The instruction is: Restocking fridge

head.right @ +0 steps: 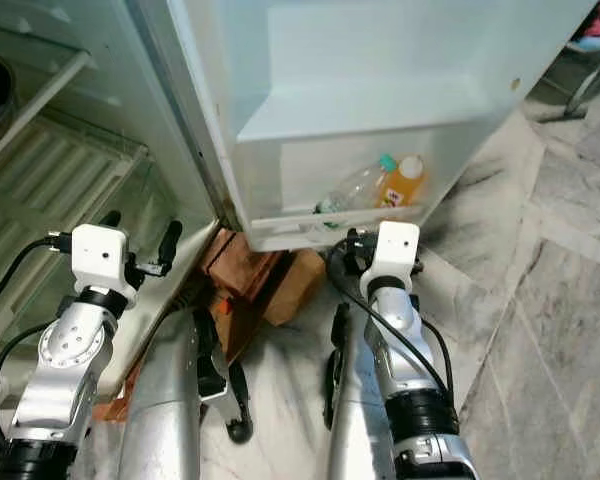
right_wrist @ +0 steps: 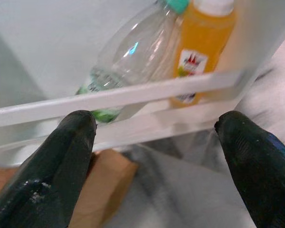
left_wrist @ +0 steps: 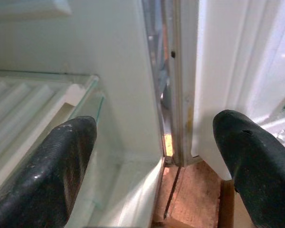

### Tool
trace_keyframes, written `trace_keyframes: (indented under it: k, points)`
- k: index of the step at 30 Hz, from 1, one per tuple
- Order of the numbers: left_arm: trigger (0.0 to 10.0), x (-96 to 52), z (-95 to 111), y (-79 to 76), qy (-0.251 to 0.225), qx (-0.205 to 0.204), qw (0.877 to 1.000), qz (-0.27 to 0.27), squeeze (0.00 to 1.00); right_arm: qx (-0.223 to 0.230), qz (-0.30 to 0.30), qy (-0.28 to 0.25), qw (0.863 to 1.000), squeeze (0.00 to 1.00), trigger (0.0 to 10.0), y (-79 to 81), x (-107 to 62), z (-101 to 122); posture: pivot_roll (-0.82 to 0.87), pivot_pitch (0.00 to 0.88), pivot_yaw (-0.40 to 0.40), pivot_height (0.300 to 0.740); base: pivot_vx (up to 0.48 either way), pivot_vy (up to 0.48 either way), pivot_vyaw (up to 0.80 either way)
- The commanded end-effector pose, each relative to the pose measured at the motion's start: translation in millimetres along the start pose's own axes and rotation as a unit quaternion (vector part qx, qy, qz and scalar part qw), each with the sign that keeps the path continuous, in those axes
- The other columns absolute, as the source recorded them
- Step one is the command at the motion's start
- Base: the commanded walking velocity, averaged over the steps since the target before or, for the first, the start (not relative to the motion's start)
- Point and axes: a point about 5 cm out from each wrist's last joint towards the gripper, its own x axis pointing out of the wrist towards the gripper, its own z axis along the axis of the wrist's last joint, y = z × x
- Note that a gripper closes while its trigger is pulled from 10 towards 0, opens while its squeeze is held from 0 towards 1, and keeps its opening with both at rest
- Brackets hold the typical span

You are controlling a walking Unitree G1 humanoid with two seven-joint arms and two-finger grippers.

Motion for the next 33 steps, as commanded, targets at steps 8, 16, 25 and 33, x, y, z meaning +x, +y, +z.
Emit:
trace_keyframes:
  k: [8,16,25,33]
  points:
    - [10.0,-6.3,-4.6,-3.1,0.012,0.007,1.0,-0.012,0.0,-0.038,0.041,-0.01,0.998,0.0,10.0,8.1,1.7,5.3,0.08,0.255,0.02,0.563,0.0,0.0,0.0]
    - [10.0,-13.8,-2.3,-4.8,0.013,0.003,1.0,-0.013,0.0,-0.059,0.054,-0.034,0.996,0.0,10.0,9.0,17.4,21.9,0.08,0.306,0.025,0.563,0.0,0.0,0.0]
    - [10.0,-27.4,-1.7,-2.4,0.028,0.003,1.0,-0.013,0.0,-0.063,0.048,-0.038,0.996,0.0,10.0,9.4,33.2,36.0,0.11,0.365,0.029,0.563,0.0,0.0,0.0]
    - [10.0,-44.3,4.1,-0.3,0.044,0.004,0.999,-0.015,0.0,-0.053,0.038,-0.035,0.997,0.0,10.0,11.7,42.5,37.5,0.13,0.425,0.042,0.563,0.0,0.0,0.0]
